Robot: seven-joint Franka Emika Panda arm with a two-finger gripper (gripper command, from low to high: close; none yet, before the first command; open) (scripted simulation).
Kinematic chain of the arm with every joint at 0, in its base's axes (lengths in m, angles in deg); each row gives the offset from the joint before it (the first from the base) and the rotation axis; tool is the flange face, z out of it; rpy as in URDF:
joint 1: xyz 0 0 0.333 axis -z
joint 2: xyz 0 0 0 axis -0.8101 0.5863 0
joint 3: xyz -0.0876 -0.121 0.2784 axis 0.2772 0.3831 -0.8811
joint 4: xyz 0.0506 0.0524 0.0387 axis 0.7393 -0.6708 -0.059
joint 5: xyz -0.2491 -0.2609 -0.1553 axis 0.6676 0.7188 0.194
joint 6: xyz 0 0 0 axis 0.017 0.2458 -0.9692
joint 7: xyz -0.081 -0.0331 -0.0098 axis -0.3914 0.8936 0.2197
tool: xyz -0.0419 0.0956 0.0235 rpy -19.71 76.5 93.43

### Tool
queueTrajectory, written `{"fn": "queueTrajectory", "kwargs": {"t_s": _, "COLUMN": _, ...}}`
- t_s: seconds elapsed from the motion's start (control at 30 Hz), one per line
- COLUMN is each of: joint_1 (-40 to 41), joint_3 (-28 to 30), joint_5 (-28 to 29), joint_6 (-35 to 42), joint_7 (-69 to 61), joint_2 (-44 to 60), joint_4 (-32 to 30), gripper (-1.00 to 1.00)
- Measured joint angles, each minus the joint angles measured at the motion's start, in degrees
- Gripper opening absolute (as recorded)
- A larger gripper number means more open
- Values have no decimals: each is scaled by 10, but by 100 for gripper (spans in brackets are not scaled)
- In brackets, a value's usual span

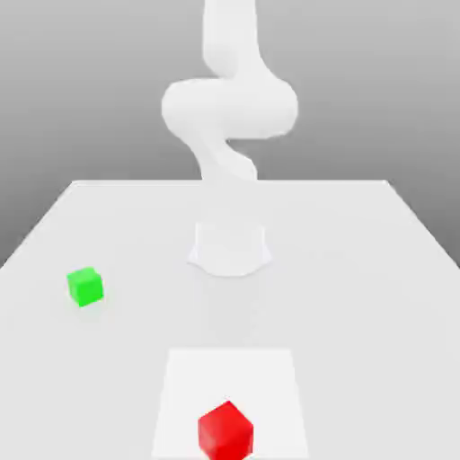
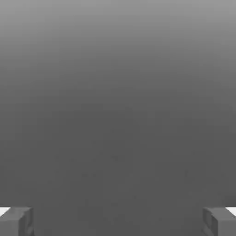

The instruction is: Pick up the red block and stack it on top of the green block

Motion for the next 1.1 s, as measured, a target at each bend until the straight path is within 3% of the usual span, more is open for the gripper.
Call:
{"fn": "queueTrajectory", "kwargs": {"t_s": 0.5, "joint_1": 88, "joint_3": -80, "joint_5": 45, "joint_6": -111, "joint_7": 304, "joint_2": 315, "joint_4": -43, "gripper": 0}}
{"fn": "queueTrajectory", "kwargs": {"t_s": 0.83, "joint_1": 85, "joint_3": -75, "joint_5": 49, "joint_6": -186, "joint_7": 485, "joint_2": 520, "joint_4": -71, "gripper": 0}}
{"fn": "queueTrajectory", "kwargs": {"t_s": 1.0, "joint_1": 68, "joint_3": -53, "joint_5": 74, "joint_6": -264, "joint_7": 520, "joint_2": 623, "joint_4": -60, "gripper": 0}}
{"fn": "queueTrajectory", "kwargs": {"t_s": 1.03, "joint_1": 65, "joint_3": -49, "joint_5": 77, "joint_6": -274, "joint_7": 523, "joint_2": 636, "joint_4": -58, "gripper": -100}}
{"fn": "queueTrajectory", "kwargs": {"t_s": 1.1, "joint_1": 65, "joint_3": -49, "joint_5": 77, "joint_6": -275, "joint_7": 523, "joint_2": 636, "joint_4": -58, "gripper": -100}}
